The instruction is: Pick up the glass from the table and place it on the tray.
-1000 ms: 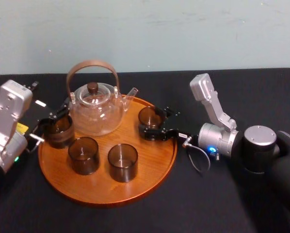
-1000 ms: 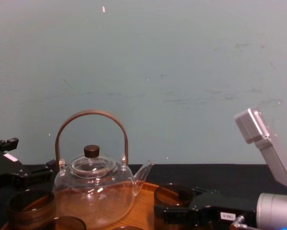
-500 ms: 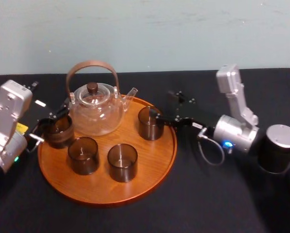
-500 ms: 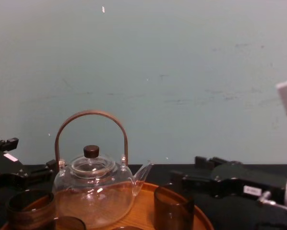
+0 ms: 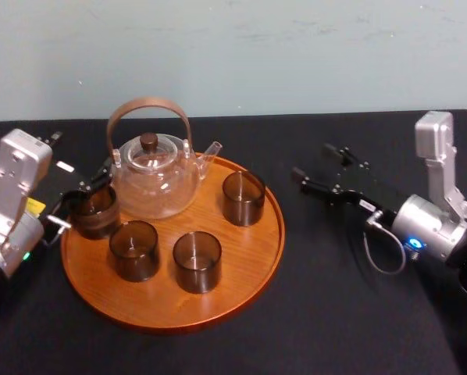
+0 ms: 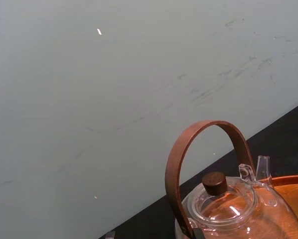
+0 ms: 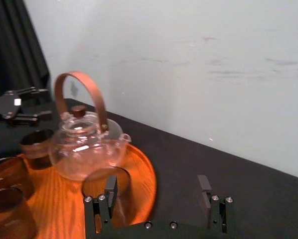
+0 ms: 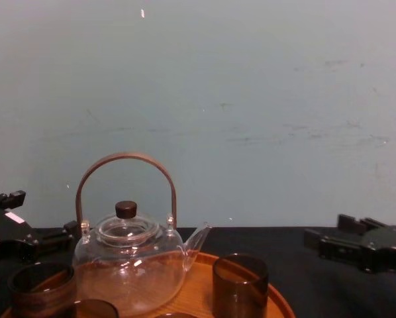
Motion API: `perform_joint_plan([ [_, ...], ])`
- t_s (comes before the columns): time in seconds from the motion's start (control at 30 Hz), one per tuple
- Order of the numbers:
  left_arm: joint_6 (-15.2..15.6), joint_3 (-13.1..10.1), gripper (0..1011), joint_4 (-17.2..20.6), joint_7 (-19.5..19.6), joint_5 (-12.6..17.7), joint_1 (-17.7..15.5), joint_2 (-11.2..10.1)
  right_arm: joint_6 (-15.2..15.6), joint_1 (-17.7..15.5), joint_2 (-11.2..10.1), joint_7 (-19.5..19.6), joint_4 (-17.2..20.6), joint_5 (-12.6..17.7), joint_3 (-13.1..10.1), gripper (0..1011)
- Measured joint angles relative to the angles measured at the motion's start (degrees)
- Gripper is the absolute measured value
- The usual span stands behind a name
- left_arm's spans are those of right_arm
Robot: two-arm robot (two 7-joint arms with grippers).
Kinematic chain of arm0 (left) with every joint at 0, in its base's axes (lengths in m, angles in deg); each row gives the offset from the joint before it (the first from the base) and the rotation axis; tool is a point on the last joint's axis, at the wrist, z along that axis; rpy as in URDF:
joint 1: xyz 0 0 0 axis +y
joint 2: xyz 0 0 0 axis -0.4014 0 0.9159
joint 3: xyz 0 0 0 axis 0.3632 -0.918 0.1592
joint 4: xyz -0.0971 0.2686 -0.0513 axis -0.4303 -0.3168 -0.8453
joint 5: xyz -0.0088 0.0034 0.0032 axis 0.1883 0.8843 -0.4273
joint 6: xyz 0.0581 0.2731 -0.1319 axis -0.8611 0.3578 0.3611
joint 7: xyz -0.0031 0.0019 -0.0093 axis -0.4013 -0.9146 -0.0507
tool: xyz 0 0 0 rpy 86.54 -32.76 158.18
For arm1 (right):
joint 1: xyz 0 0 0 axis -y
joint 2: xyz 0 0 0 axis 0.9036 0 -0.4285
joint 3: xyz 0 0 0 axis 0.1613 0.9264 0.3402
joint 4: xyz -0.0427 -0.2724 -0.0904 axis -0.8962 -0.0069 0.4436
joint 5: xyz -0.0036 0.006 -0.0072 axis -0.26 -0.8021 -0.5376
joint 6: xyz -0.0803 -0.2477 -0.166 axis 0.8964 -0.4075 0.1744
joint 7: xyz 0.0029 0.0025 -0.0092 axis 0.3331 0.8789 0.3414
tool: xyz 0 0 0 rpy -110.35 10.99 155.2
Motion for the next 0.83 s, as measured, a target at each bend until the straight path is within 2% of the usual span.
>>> perform_joint_plan([
  [0.27,0.0,0.0,1001,0.0,0.0,0.0,0.0,0.0,-0.51,-1.63,-0.73,2.28,0.07,-0.63,-1.17,1002],
  [0.83,0.0,0.0,1001,0.0,0.0,0.0,0.0,0.0,-0.52,-1.55,-0.76,2.1,0.08,-0.5,-1.19,1002],
])
